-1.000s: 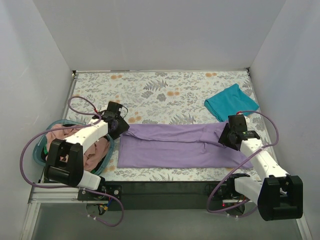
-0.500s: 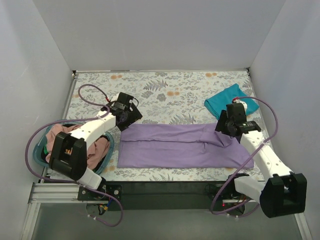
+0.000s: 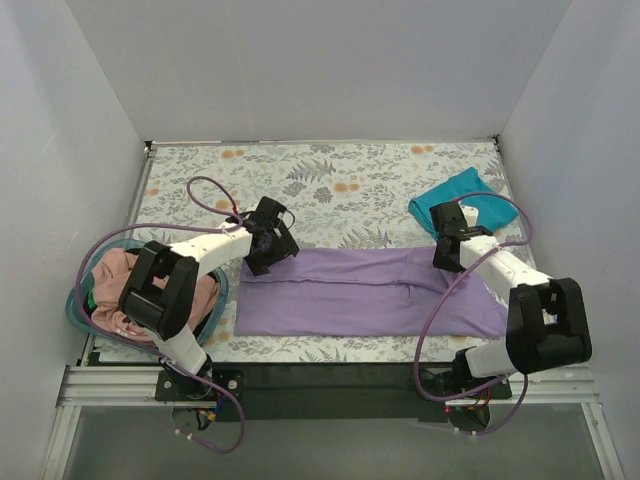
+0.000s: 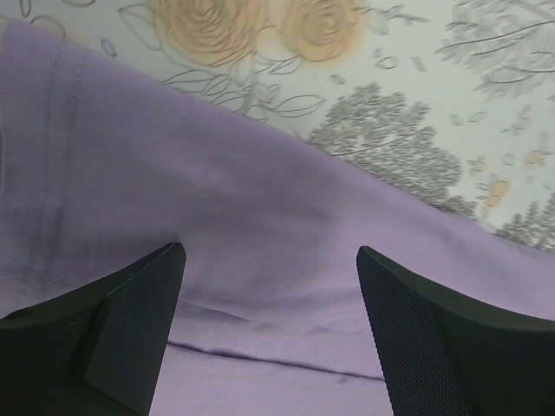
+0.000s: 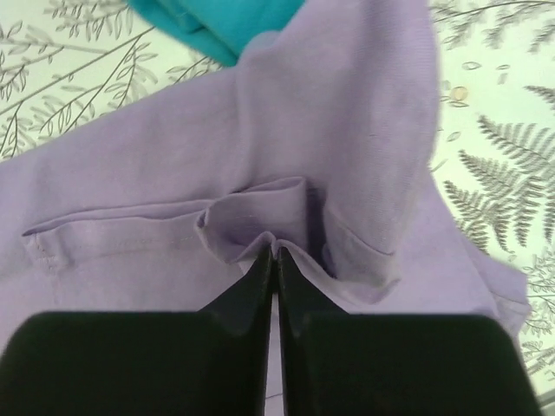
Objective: Fold and stack the t-shirts
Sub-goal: Fold the tshirt
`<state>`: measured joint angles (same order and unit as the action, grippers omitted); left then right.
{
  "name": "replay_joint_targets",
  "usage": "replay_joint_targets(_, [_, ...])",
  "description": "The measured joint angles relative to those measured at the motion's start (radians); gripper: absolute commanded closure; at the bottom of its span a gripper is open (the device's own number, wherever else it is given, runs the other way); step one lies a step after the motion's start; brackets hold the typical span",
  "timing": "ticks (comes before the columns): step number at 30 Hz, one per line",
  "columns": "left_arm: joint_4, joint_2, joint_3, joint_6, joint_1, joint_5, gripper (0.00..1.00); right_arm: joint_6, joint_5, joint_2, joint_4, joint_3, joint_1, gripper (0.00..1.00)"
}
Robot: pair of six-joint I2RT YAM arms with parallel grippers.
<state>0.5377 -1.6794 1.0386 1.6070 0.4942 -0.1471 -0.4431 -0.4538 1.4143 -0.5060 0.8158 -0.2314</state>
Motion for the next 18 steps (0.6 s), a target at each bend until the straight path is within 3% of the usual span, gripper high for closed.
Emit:
replay_joint_targets(6, [-0.043,0.0,-0.05,0.019,0.0,-0.005,0.2,-0.071,-0.087,-0.16,-0.023,-0.039,0.024,0.99])
replay_joint_targets(12, [-0.076,0.026,-0.084,0.041,0.0,-0.024,0.2,-0.117,-0.05,-0.449,-0.053,-0.21,0.25,0.99])
replay_joint_targets(14, [-0.077,0.029,-0.087,0.048,0.0,-0.027,0.2,-0.131,-0.025,-0.515,-0.073,-0.266,0.331,0.85])
replay_joint_targets(15, [-0.076,0.03,-0.088,0.052,0.0,-0.03,0.2,-0.138,-0.014,-0.54,-0.078,-0.291,0.354,0.74])
replay_joint_targets(16, [-0.074,0.032,-0.089,0.055,0.001,-0.034,0.19,-0.145,-0.007,-0.557,-0.086,-0.309,0.369,0.53])
replay_joint_targets(18, [-0.065,0.034,-0.089,0.06,0.003,-0.048,0.19,-0.155,0.019,-0.57,-0.108,-0.325,0.387,0.38])
